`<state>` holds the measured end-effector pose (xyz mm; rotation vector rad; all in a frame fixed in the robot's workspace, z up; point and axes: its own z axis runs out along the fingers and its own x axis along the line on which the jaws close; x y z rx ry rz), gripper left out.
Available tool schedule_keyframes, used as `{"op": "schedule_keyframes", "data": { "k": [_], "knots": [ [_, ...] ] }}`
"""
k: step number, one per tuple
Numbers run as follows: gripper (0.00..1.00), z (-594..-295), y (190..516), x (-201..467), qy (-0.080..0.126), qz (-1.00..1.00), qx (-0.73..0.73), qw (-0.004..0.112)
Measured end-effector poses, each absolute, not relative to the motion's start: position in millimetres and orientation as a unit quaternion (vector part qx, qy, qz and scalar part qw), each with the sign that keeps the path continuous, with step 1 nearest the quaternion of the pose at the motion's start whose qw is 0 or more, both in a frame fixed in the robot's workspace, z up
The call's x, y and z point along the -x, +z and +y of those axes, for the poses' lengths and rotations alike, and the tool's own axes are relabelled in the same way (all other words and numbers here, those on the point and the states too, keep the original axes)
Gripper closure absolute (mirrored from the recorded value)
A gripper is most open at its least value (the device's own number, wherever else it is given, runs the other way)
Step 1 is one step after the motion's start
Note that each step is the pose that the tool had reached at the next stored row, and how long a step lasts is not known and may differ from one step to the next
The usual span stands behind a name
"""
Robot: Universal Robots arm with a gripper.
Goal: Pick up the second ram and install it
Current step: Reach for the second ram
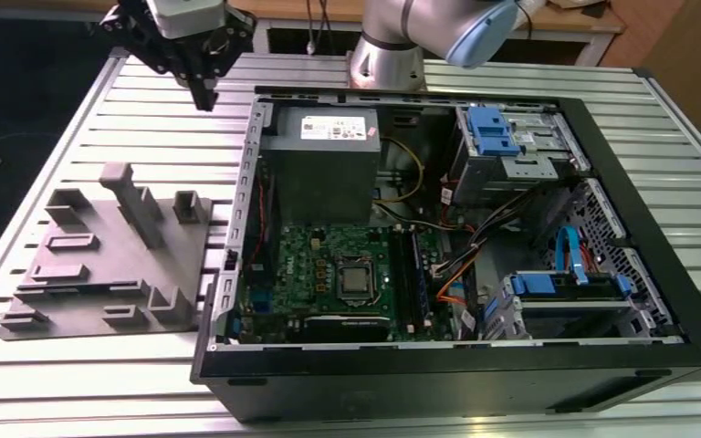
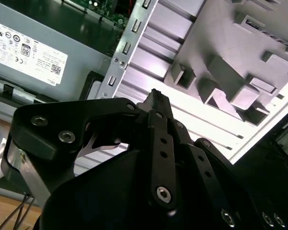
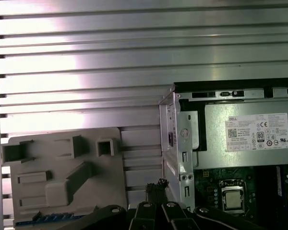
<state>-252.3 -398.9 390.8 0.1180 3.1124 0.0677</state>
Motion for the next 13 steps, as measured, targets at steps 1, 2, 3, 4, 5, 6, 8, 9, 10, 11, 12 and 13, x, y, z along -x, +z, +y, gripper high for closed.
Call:
{"op": "schedule_keyframes", "data": {
  "k": [1, 2, 3, 4, 5, 6, 8, 9, 10, 11, 12, 13],
  "knots": [
    [0.93, -398.9, 390.8, 254.6, 0.022, 0.999, -0.038, 0.013],
    [0.93, -398.9, 390.8, 256.9, 0.022, 0.999, -0.038, 0.013],
    [0.93, -398.9, 390.7, 259.2, 0.022, 0.999, -0.038, 0.013],
    [0.93, -398.9, 390.6, 261.4, 0.022, 0.999, -0.038, 0.013],
    [0.93, -398.9, 390.5, 263.8, 0.022, 0.999, -0.038, 0.013],
    [0.93, -398.9, 390.5, 266.3, 0.022, 0.999, -0.038, 0.013],
    [0.93, -398.9, 390.3, 271.6, 0.022, 0.999, -0.038, 0.013],
    [0.93, -398.9, 390.2, 274.3, 0.022, 0.999, -0.038, 0.013],
    [0.93, -398.9, 390.2, 276.9, 0.022, 0.999, -0.038, 0.013],
    [0.93, -398.9, 390.1, 279.3, 0.022, 0.999, -0.038, 0.013],
    [0.93, -398.9, 390.1, 281.8, 0.022, 0.999, -0.038, 0.013],
    [0.93, -398.9, 389.9, 284.4, 0.022, 0.999, -0.038, 0.013]
  ]
}}
